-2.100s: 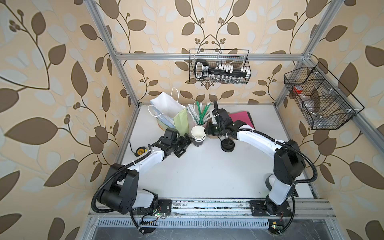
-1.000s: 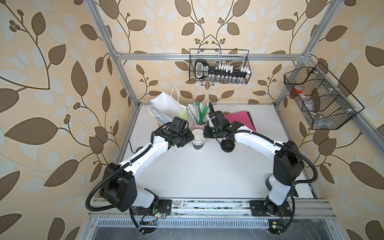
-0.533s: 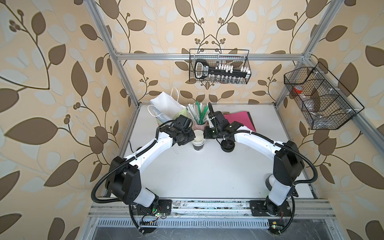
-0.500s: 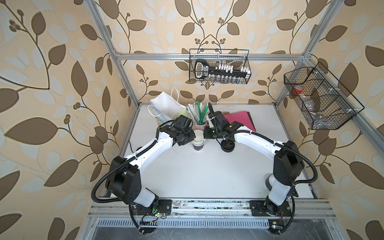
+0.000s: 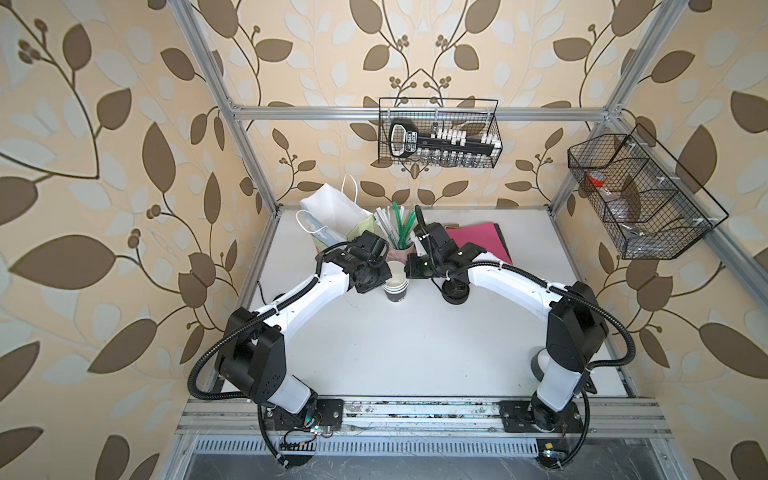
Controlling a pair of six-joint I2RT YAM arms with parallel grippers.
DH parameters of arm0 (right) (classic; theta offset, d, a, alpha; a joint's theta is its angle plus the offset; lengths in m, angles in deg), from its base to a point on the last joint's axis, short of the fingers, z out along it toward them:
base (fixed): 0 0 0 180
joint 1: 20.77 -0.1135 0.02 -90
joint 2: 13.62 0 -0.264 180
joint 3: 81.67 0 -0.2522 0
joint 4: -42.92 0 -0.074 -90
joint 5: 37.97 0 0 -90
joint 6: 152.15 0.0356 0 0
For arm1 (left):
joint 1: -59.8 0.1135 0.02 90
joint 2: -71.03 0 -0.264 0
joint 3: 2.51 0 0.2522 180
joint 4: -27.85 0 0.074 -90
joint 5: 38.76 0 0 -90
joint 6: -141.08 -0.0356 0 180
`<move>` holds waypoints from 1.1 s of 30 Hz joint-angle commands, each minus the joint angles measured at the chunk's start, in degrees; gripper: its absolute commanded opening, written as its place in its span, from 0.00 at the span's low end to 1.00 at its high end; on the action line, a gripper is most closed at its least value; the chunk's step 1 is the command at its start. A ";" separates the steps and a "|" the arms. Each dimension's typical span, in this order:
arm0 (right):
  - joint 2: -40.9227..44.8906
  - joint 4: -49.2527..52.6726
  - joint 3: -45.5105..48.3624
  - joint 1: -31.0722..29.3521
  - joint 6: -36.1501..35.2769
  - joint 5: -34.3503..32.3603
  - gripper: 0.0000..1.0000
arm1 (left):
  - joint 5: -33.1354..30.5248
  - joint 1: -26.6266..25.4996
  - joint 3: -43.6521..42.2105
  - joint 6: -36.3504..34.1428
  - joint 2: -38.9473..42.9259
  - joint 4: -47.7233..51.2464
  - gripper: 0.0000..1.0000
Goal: Pack the takeout coffee
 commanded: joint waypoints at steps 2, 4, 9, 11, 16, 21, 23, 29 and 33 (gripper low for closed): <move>0.05 1.03 -2.00 -0.26 -0.50 0.90 0.00 | -1.63 -0.58 3.17 -0.44 -0.34 1.28 0.00; 0.32 1.32 -2.19 -0.18 -0.49 0.81 0.00 | -1.71 -0.72 3.46 -0.48 -0.55 1.62 0.00; 1.74 1.55 -1.63 0.91 -0.51 1.07 0.30 | -2.64 -0.91 4.87 -0.55 -0.80 3.13 0.00; 3.26 0.52 -0.34 1.90 -0.45 1.69 0.42 | -2.96 -0.97 5.33 -0.62 -0.96 3.46 0.00; 7.81 -4.50 5.69 4.83 1.96 5.39 0.57 | -2.48 -1.07 6.80 -0.34 -2.24 4.15 0.00; 13.71 -17.89 18.06 8.24 8.95 11.52 0.62 | -3.37 -1.11 8.66 -0.03 -3.45 5.69 0.00; 14.51 -20.33 20.48 8.77 11.05 12.16 0.62 | -3.30 -1.18 8.64 0.31 -3.44 5.61 0.00; 13.62 -28.19 25.99 8.61 16.69 12.50 0.62 | -2.19 -1.28 8.93 0.68 -4.05 5.39 0.00; 11.74 -29.95 25.94 7.26 17.13 12.96 0.62 | -1.79 -1.47 7.97 1.58 -4.29 4.72 0.00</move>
